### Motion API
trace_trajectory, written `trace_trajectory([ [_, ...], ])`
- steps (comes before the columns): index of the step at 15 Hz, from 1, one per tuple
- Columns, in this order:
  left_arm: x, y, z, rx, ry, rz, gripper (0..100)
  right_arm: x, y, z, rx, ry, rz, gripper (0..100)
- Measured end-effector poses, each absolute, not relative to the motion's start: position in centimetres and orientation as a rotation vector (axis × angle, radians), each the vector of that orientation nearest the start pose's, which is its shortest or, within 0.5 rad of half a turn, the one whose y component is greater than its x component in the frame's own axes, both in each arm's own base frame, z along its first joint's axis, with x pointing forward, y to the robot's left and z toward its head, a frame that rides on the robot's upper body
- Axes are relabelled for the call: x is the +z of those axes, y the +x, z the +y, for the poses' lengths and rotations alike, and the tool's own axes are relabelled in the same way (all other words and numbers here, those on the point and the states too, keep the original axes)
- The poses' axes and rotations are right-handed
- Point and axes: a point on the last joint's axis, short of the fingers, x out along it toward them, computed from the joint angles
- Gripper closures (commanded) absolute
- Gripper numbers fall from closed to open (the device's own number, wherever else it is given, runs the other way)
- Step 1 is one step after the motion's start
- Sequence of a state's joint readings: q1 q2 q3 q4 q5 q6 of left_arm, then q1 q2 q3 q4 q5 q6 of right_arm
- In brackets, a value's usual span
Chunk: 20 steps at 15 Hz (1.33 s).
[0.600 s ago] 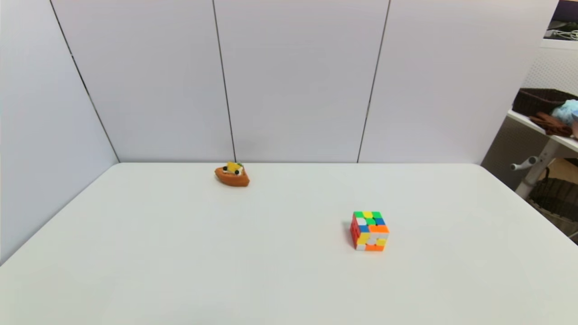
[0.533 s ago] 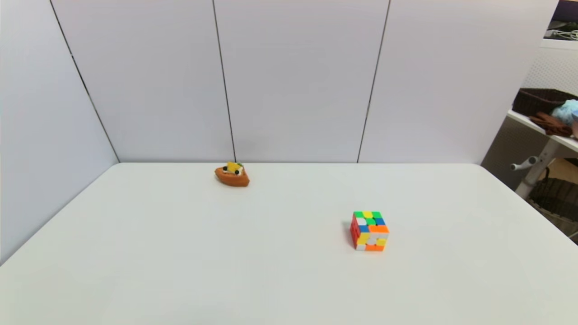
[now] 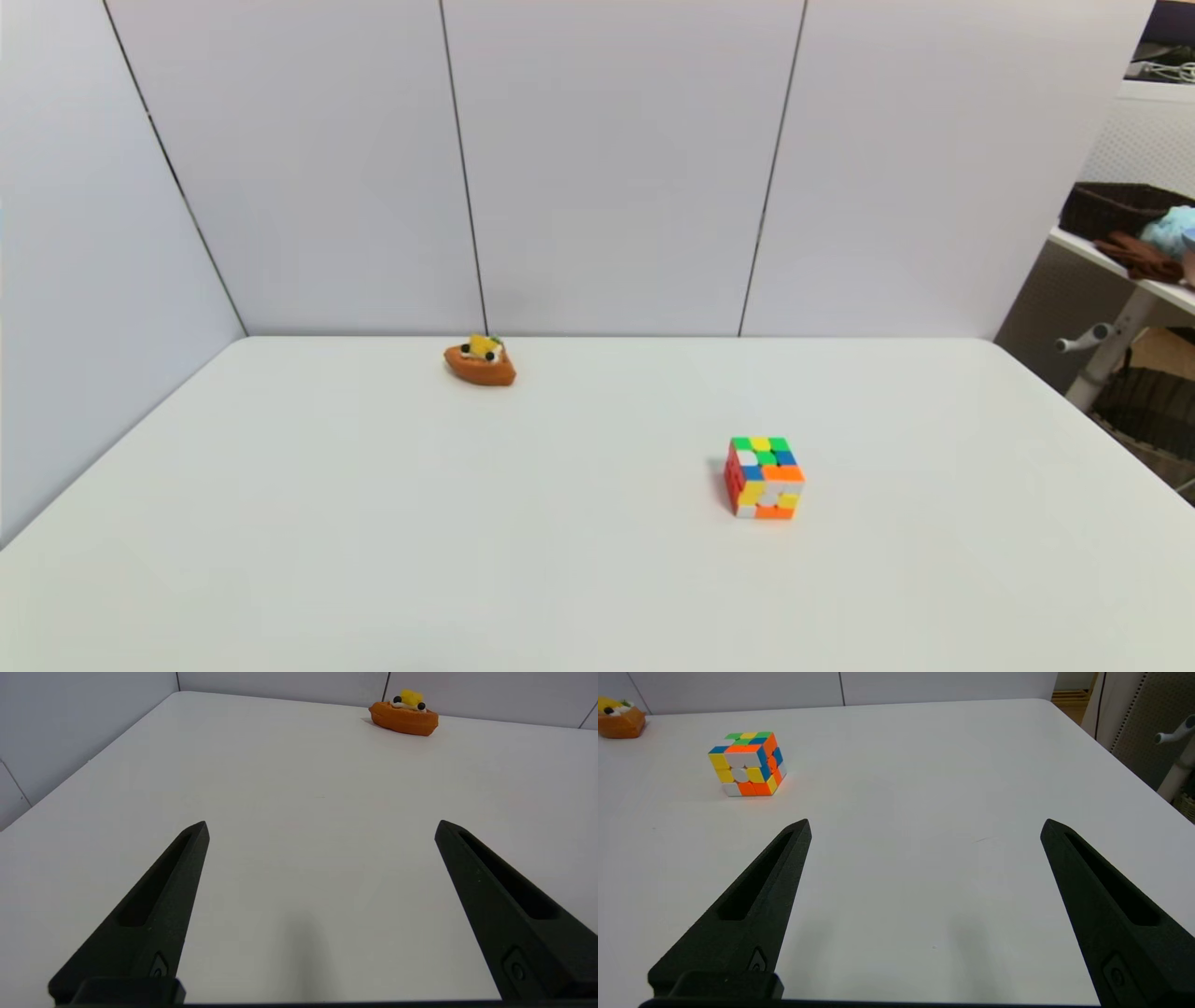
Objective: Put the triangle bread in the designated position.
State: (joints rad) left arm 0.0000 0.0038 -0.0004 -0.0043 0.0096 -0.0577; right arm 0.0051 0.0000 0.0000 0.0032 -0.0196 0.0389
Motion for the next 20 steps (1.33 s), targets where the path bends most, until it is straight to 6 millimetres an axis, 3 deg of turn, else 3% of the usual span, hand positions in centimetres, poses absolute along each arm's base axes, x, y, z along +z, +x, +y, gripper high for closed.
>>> trace_trajectory([
  [2, 8.1, -2.0, 0.0, 0.01, -0.045, 0.031, 0, 7.5, -2.3, -0.1, -0.015, 0.039, 0.002, 0],
  [5, 11.4, -0.7, 0.0, 0.006, -0.009, 0.081, 0, 7.5, -2.3, -0.1, -0.015, 0.039, 0.003, 0],
  [8, 15.7, 2.9, -0.1, -0.036, 0.017, 0.142, 0, 7.5, -2.3, -0.1, -0.015, 0.039, 0.002, 0],
  [12, 22.1, 12.9, -1.3, -0.097, 0.078, 0.186, 0, 7.5, -2.3, -0.1, -0.015, 0.039, 0.003, 0],
  [14, 23.9, 18.9, -2.3, -0.122, 0.096, 0.203, 0, 7.5, -2.3, -0.1, -0.015, 0.039, 0.003, 0],
  [16, 24.1, 24.9, -3.7, -0.16, 0.105, 0.234, 0, 7.5, -2.3, -0.1, -0.015, 0.038, 0.003, 0],
  [18, 23.1, 30.0, -5.5, -0.234, 0.106, 0.266, 0, 7.5, -2.3, -0.1, -0.015, 0.038, 0.003, 0],
  [20, 21.5, 34.0, -6.9, -0.322, 0.103, 0.297, 0, 7.5, -2.3, -0.1, -0.015, 0.039, 0.002, 0],
])
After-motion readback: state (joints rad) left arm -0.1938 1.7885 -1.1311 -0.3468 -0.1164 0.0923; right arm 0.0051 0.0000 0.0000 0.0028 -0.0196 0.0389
